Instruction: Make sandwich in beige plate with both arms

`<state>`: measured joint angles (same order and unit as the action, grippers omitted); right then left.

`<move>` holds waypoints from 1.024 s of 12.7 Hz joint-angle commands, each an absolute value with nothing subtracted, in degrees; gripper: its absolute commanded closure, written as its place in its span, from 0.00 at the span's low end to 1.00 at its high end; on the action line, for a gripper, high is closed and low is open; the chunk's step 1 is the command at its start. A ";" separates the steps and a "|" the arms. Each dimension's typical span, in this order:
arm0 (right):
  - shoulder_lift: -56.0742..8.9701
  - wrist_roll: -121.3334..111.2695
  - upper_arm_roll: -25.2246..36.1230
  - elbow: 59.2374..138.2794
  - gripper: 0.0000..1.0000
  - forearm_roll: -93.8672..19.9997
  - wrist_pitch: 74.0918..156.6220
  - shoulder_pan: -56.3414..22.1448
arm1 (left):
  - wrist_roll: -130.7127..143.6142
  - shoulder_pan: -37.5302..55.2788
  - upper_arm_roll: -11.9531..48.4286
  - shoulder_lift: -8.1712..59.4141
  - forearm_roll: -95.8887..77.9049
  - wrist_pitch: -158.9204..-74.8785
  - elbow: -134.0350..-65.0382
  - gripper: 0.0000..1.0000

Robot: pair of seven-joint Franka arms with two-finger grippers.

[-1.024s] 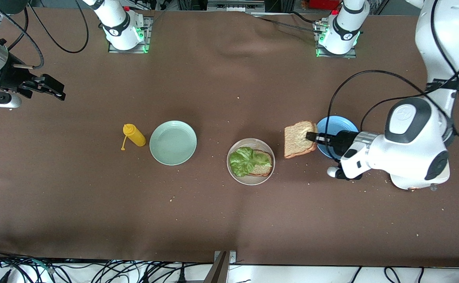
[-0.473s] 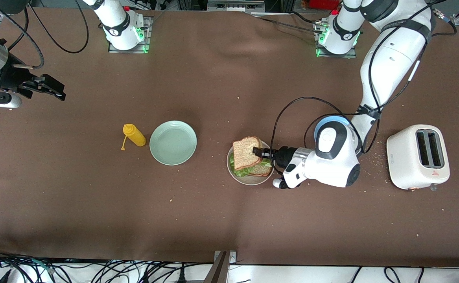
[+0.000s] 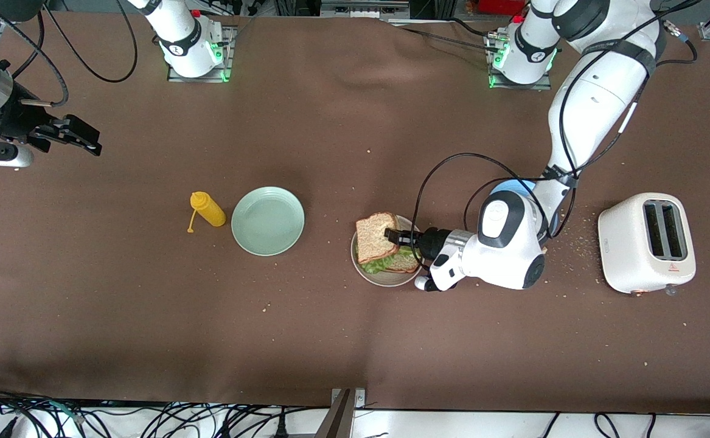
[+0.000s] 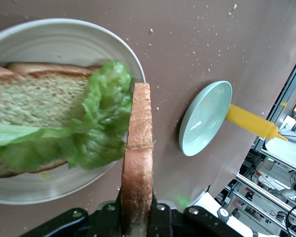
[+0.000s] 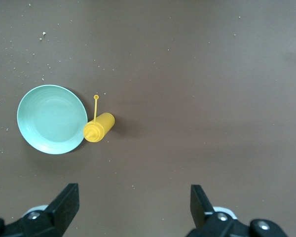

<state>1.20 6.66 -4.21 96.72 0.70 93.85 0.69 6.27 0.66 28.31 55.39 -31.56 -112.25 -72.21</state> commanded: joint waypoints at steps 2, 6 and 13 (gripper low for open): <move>1.05 6.77 -4.57 95.98 0.00 -0.35 93.43 1.14 | 5.01 0.18 24.97 55.20 -32.34 -111.89 -70.93 0.00; 1.05 6.77 -4.57 95.98 0.00 -0.44 93.43 1.14 | 5.36 -2.10 23.11 52.92 -22.37 -110.49 -70.93 0.00; 1.05 6.77 -4.57 95.98 0.00 -0.44 93.51 1.14 | 5.10 -11.85 23.55 47.55 -9.07 -96.79 -70.58 0.00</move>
